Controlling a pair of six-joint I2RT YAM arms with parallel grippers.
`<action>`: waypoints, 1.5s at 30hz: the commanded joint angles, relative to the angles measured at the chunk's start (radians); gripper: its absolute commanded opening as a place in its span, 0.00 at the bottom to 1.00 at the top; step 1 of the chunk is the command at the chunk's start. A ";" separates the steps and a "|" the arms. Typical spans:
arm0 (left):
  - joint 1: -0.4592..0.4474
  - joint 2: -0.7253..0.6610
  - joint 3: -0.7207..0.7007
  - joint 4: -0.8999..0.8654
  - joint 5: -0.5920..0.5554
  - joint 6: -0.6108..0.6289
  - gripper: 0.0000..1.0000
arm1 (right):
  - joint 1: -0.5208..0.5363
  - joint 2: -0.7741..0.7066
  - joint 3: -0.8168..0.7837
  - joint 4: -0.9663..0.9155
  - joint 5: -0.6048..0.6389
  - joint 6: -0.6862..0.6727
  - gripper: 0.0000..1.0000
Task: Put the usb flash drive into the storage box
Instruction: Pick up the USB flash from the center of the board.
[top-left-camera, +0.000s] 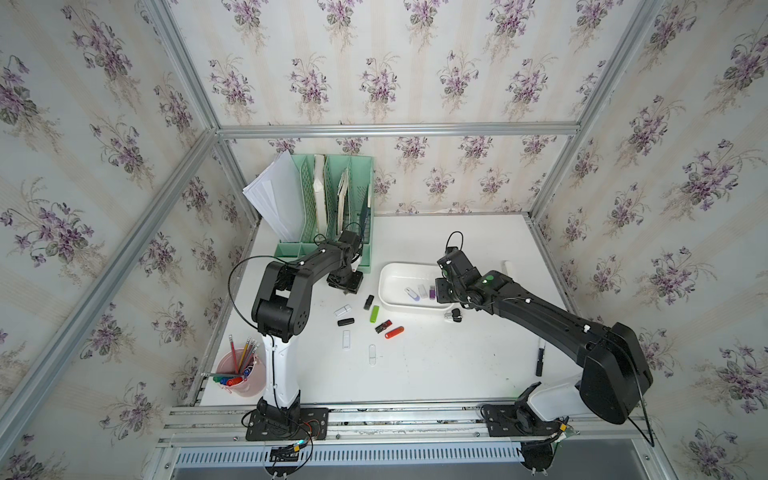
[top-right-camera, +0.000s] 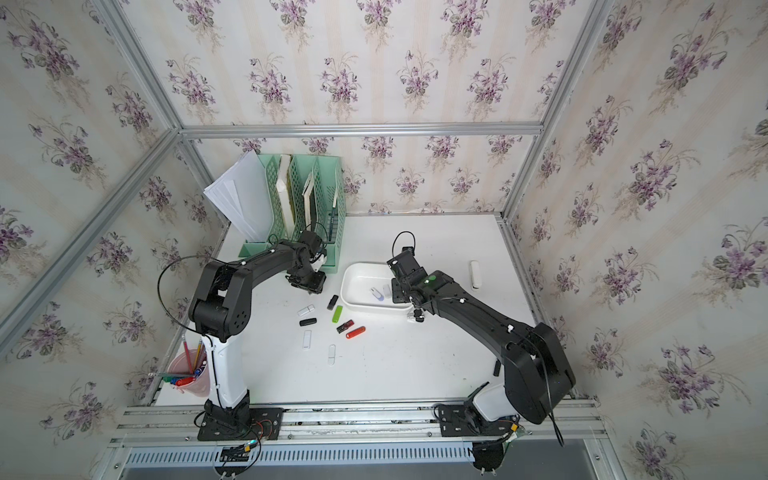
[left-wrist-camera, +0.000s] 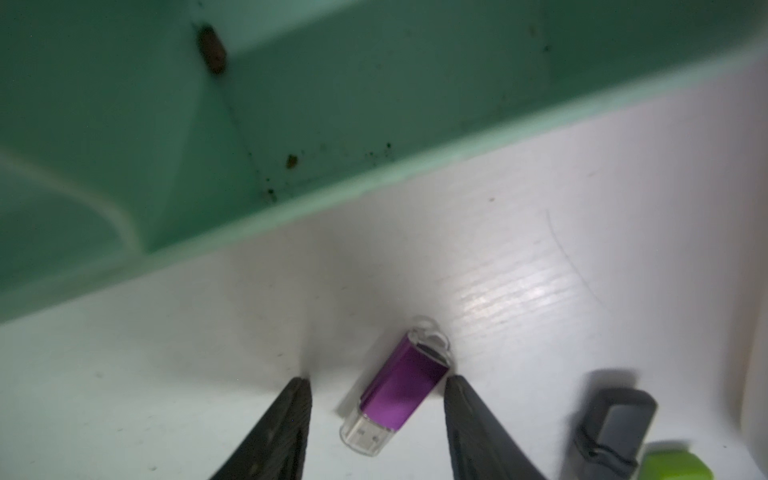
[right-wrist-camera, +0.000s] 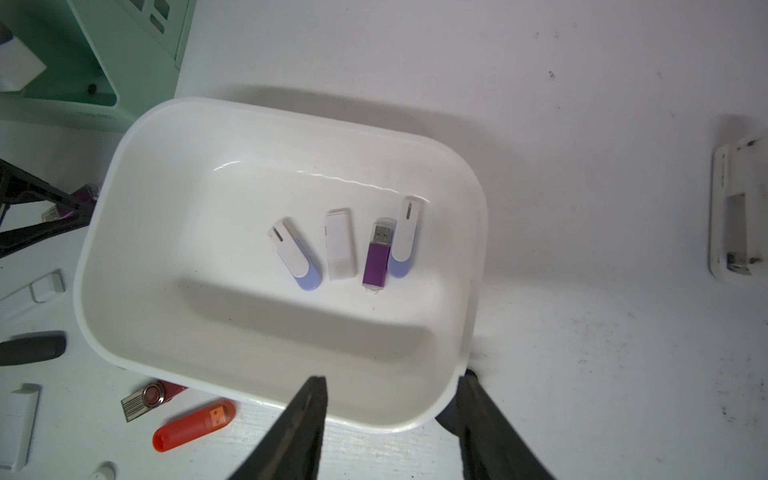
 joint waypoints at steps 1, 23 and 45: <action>0.000 0.005 -0.005 0.007 -0.008 0.007 0.50 | 0.001 0.005 0.010 0.003 0.010 -0.003 0.55; -0.001 0.001 -0.041 -0.028 0.006 -0.039 0.27 | 0.226 0.064 -0.007 0.035 -0.046 0.089 0.55; 0.004 -0.023 -0.103 -0.040 0.008 -0.068 0.24 | 0.596 0.364 0.164 0.063 -0.120 0.241 0.55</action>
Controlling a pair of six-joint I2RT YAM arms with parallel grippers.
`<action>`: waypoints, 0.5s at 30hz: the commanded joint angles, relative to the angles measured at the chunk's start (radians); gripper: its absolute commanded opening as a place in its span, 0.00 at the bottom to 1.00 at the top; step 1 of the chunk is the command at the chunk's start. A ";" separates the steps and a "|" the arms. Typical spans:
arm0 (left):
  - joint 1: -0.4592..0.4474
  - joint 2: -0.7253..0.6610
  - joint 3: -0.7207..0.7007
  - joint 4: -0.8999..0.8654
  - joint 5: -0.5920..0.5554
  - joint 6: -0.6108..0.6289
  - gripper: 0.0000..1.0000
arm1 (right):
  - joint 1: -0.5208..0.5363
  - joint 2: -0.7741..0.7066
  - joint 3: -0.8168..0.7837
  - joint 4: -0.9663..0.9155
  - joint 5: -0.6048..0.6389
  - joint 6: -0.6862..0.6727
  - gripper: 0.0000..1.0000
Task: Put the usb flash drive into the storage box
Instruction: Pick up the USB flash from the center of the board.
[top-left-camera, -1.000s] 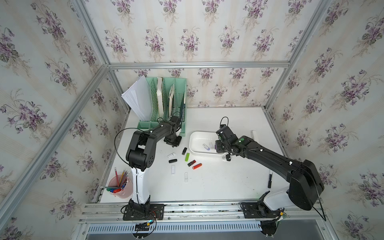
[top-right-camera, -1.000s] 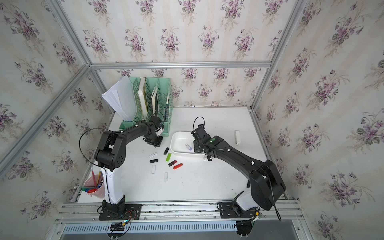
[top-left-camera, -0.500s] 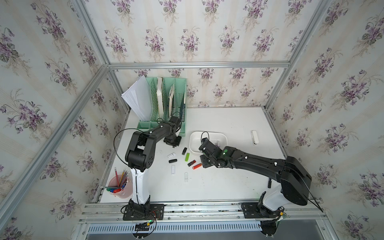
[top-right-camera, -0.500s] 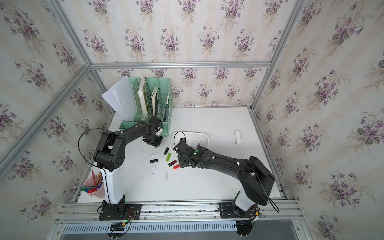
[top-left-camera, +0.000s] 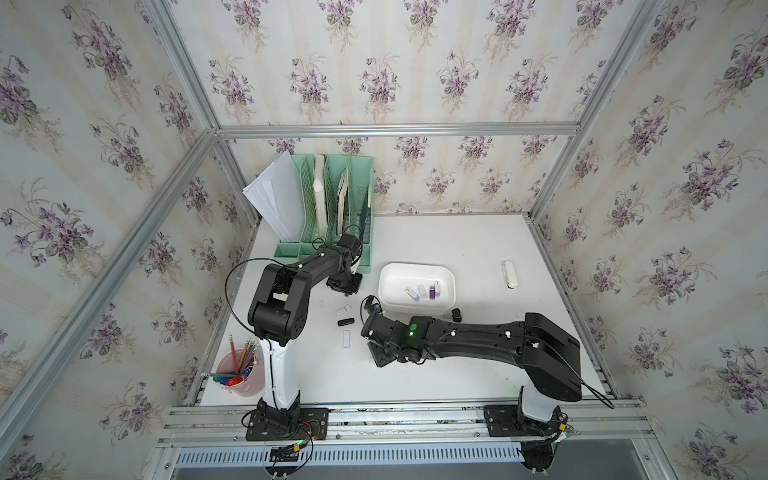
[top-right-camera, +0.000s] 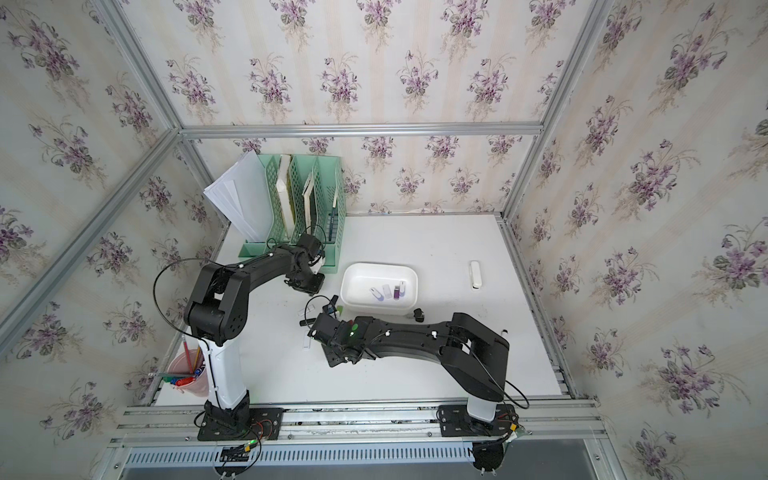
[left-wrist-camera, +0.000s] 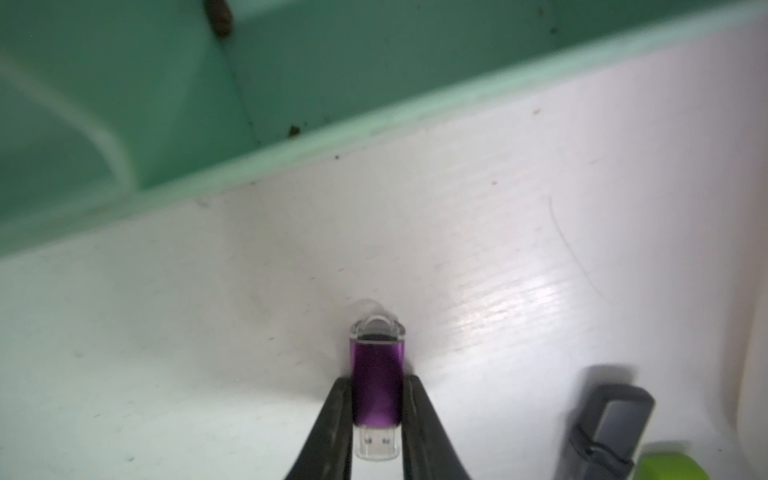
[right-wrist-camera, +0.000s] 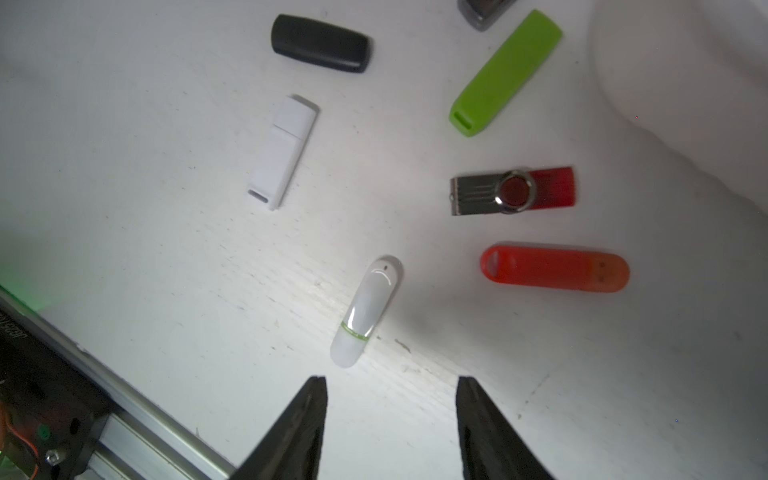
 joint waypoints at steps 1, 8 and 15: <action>0.004 0.014 -0.022 -0.098 0.002 -0.016 0.24 | 0.015 0.044 0.037 -0.004 -0.014 0.028 0.55; 0.015 0.001 -0.037 -0.094 0.011 -0.024 0.23 | 0.023 0.112 0.077 -0.037 -0.010 0.047 0.55; 0.018 -0.001 -0.041 -0.095 0.014 -0.024 0.23 | 0.022 0.170 0.111 -0.065 -0.002 0.056 0.54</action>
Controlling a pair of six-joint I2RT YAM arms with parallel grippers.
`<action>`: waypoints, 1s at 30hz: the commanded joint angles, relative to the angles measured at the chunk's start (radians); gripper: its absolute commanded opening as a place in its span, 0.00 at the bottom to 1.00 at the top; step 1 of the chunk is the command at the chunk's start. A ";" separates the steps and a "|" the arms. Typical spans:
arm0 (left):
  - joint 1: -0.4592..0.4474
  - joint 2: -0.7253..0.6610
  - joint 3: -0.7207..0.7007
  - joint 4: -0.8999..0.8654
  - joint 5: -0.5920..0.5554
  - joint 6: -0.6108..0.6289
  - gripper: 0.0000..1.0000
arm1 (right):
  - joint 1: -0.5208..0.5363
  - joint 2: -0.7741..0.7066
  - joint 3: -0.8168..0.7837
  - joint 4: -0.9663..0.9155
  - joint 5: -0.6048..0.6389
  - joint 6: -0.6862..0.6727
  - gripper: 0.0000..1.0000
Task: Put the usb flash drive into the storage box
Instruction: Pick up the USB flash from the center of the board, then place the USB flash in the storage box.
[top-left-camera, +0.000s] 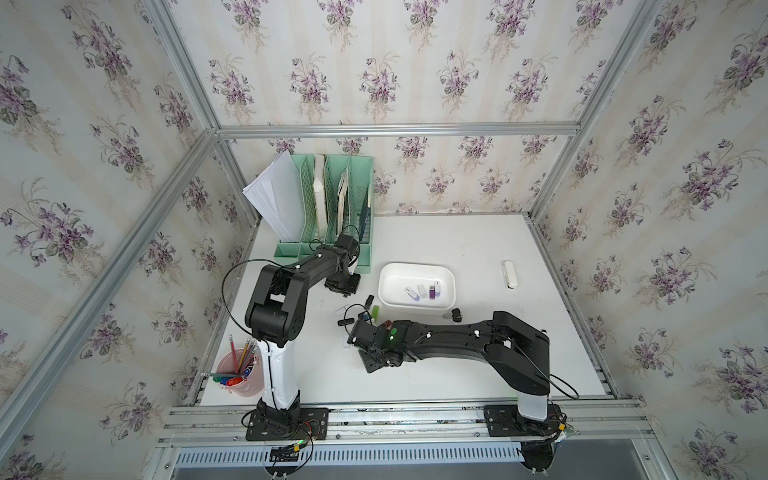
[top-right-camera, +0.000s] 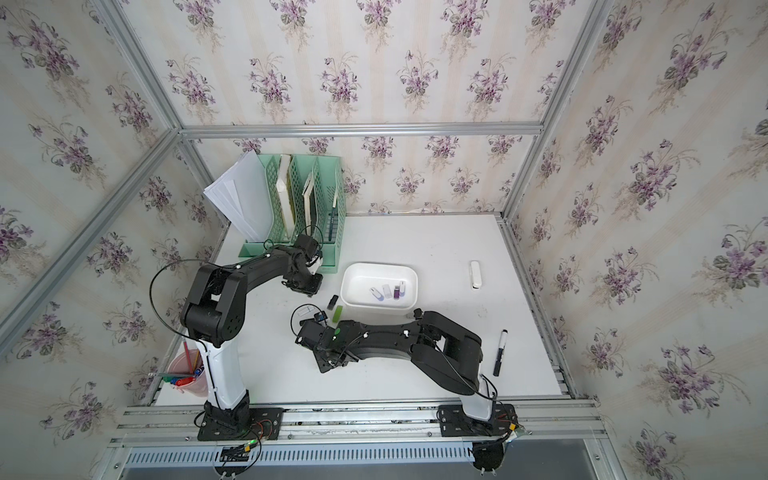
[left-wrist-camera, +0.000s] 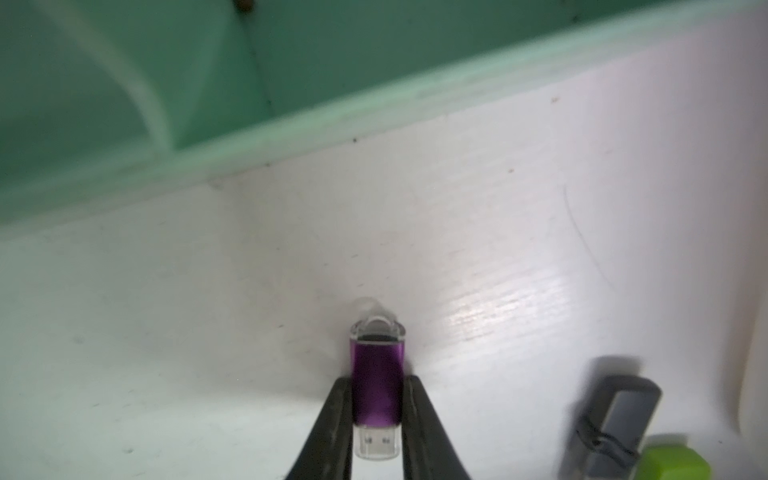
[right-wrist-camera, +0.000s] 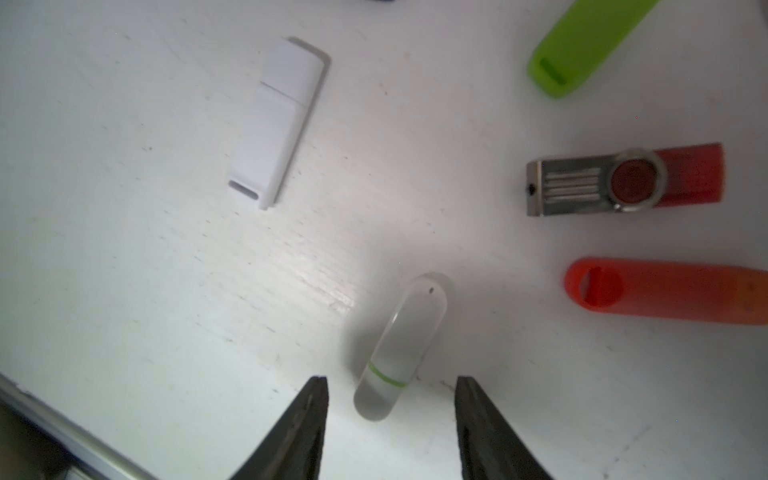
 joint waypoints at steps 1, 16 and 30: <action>0.004 0.017 -0.015 -0.107 0.006 -0.013 0.24 | 0.000 0.023 0.023 -0.038 0.018 0.016 0.54; 0.005 0.022 -0.017 -0.109 0.010 -0.012 0.23 | -0.001 0.082 0.093 -0.111 0.061 0.023 0.40; 0.011 0.017 -0.021 -0.112 0.013 -0.015 0.23 | -0.001 0.075 0.089 -0.114 0.049 0.024 0.22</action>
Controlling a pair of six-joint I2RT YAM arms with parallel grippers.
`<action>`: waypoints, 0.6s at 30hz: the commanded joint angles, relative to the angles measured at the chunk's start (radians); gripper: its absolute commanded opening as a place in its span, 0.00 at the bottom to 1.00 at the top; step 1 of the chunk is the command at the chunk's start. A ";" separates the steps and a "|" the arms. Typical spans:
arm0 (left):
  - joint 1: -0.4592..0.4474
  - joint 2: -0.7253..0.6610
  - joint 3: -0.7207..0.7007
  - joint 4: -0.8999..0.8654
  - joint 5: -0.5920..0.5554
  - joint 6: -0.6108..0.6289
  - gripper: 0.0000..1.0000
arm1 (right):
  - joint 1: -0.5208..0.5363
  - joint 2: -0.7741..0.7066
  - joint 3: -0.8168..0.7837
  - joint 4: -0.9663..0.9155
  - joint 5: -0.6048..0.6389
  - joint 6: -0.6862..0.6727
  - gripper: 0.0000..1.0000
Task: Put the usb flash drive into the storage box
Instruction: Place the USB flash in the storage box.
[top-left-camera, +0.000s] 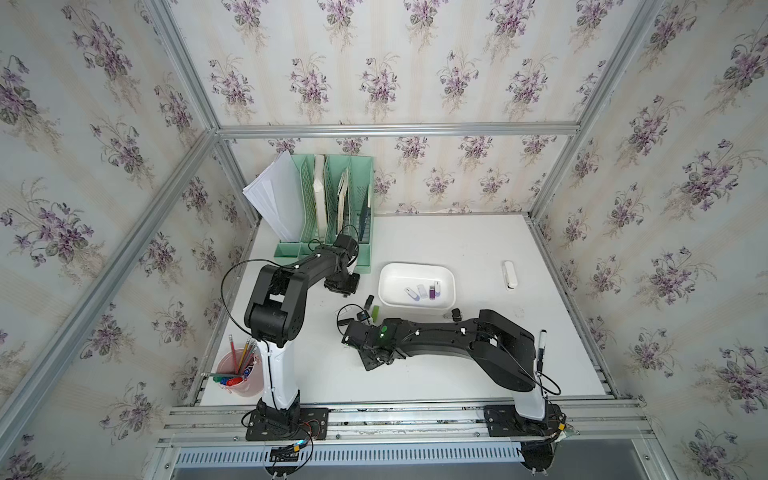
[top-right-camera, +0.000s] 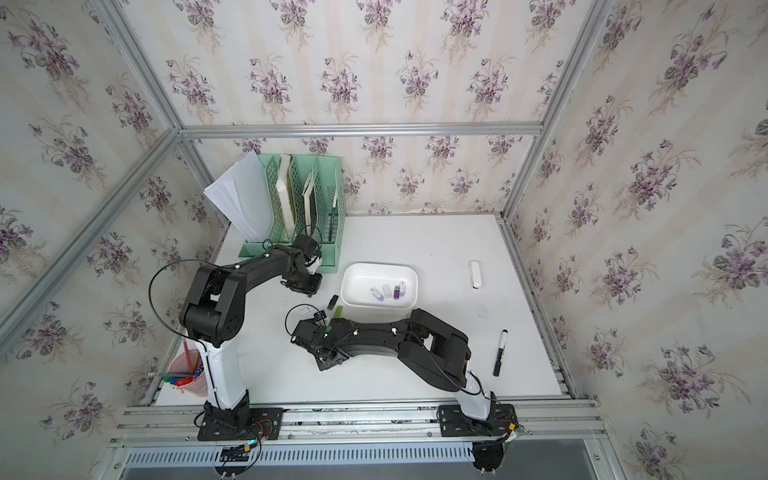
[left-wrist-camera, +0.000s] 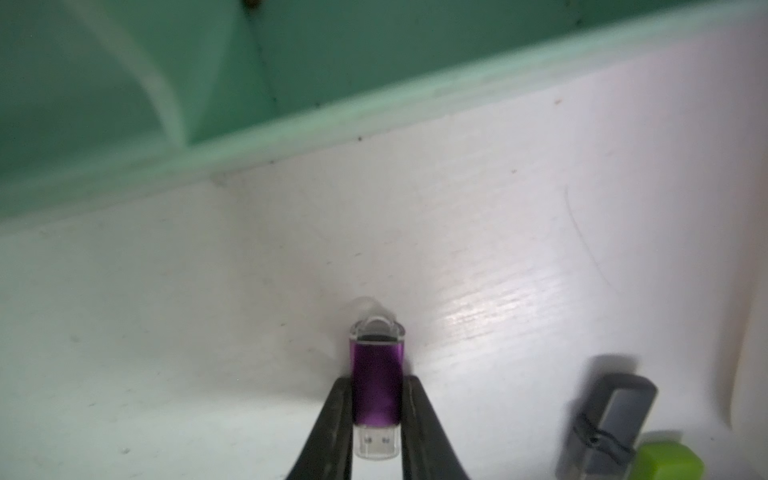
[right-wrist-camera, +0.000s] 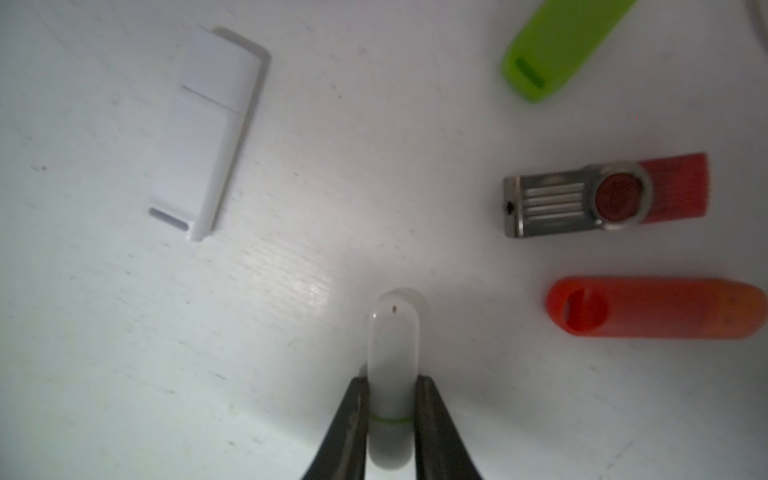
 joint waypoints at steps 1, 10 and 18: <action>0.003 0.017 -0.017 -0.112 -0.002 -0.008 0.23 | 0.001 -0.009 -0.001 -0.017 0.003 0.010 0.21; 0.007 0.021 -0.016 -0.113 0.001 -0.009 0.23 | -0.005 -0.086 0.005 -0.038 0.036 0.024 0.19; 0.007 0.019 -0.018 -0.120 0.007 -0.012 0.23 | -0.092 -0.225 0.039 -0.113 0.112 -0.005 0.19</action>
